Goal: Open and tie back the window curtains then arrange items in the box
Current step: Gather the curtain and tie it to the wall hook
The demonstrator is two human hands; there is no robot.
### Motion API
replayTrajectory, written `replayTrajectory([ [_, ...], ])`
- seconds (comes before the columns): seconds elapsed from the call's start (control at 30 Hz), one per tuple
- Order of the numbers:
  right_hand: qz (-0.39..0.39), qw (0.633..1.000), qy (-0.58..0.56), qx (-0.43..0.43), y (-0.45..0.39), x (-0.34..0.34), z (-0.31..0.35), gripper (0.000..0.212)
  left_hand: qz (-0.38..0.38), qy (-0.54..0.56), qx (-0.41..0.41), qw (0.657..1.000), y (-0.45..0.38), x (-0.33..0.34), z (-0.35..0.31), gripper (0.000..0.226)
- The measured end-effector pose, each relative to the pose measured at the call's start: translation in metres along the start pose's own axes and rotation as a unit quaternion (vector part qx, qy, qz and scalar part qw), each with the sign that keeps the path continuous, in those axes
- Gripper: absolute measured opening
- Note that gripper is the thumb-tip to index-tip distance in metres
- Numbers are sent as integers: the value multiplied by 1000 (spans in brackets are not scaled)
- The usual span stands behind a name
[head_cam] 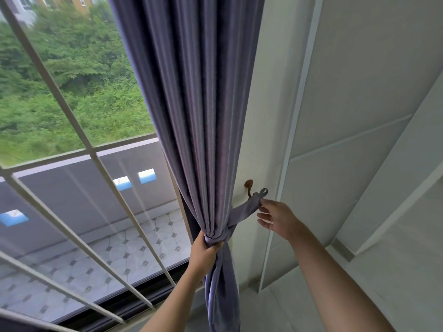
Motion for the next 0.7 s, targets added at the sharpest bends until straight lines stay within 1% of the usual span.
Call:
replayTrajectory([
  [0.07, -17, 999, 39, -10, -4, 3, 2, 26, -5, -6, 3, 1000, 1, -1, -1, 29],
  [0.17, -13, 995, 92, -30, -8, 11, 4, 24, -5, -6, 8, 1000, 4, 0, -1, 32],
  [0.23, -24, 992, 109, -54, -9, 13, 6, 20, -8, -11, 15, 1000, 5, 0, -2, 33],
  [0.33, -58, 985, 136, -86, -8, 16, 10, 22, -3, -16, 20, 1000, 8, 1, -3, 35],
  [0.43, -64, 976, 186, -97, -10, 24, 10, 26, 5, -16, 18, 1000, 9, 3, -3, 38],
  [0.5, -85, 968, 210, -113, -14, 26, 10, 25, 4, -19, 19, 1000, 10, 3, -4, 38],
  [0.57, -120, 961, 217, -123, -14, 23, 11, 25, 3, -18, 17, 1000, 10, 3, -3, 38],
  [0.7, -179, 954, 183, -154, -7, 15, 12, 28, 3, -16, 14, 1000, 8, 2, -2, 37],
])
Point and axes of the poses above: each hand's wrist, its own y-axis away from the middle knuckle, its own x-axis out of the palm, z = x × y, the point moved 8 cm from there along -y, towards the middle knuckle, and after that the axes turned 7 degrees about y, right-handed, at the moved point
